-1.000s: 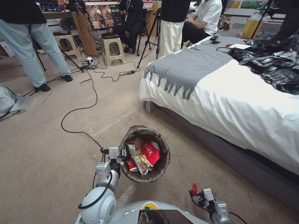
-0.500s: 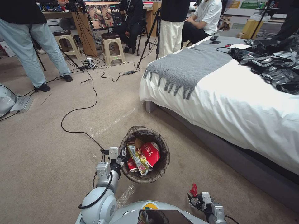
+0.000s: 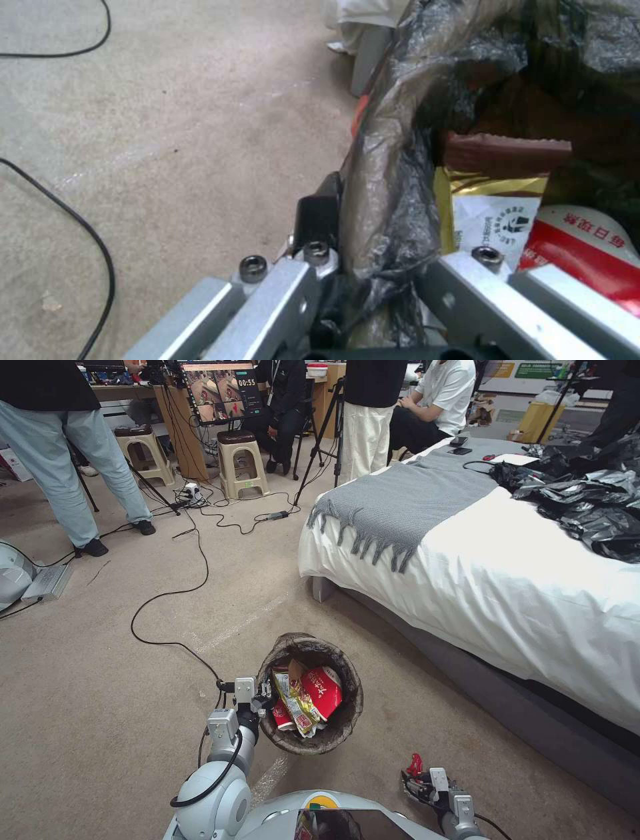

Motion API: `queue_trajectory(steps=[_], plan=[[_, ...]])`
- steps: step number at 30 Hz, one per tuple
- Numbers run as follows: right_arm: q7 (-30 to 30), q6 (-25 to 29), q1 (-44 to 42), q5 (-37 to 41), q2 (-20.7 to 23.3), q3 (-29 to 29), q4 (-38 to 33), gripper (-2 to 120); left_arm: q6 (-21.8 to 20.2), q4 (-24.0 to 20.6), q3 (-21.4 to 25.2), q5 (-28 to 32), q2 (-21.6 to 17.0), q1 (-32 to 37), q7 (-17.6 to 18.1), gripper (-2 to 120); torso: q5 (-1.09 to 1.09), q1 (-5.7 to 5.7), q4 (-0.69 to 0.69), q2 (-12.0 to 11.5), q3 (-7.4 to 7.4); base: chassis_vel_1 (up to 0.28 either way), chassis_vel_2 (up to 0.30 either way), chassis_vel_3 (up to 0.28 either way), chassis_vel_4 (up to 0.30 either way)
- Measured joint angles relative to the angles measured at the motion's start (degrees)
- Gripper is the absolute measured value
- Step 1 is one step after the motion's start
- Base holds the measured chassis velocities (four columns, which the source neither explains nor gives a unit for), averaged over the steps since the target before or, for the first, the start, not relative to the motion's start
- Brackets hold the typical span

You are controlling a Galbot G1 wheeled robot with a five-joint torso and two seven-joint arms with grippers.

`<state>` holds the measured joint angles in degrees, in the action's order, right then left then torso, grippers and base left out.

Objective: Pick up the trash bin, then pick up the garbage from the floor and place it into the trash bin.

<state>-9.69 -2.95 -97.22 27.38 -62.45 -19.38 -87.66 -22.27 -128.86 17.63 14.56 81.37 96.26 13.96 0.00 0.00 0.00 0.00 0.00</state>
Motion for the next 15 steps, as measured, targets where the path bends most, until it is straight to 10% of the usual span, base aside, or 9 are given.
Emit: queue_trajectory(steps=[15], plan=[[0.5, 0.7, 0.7, -0.3, -0.7, -0.2, 1.2, 98, 0.0, 0.6, -0.1, -0.2, 0.1, -0.2, 0.0, 3, 0.00, 0.00, 0.00, 0.0, 0.00, 0.000, 0.000, 0.000, 0.000]])
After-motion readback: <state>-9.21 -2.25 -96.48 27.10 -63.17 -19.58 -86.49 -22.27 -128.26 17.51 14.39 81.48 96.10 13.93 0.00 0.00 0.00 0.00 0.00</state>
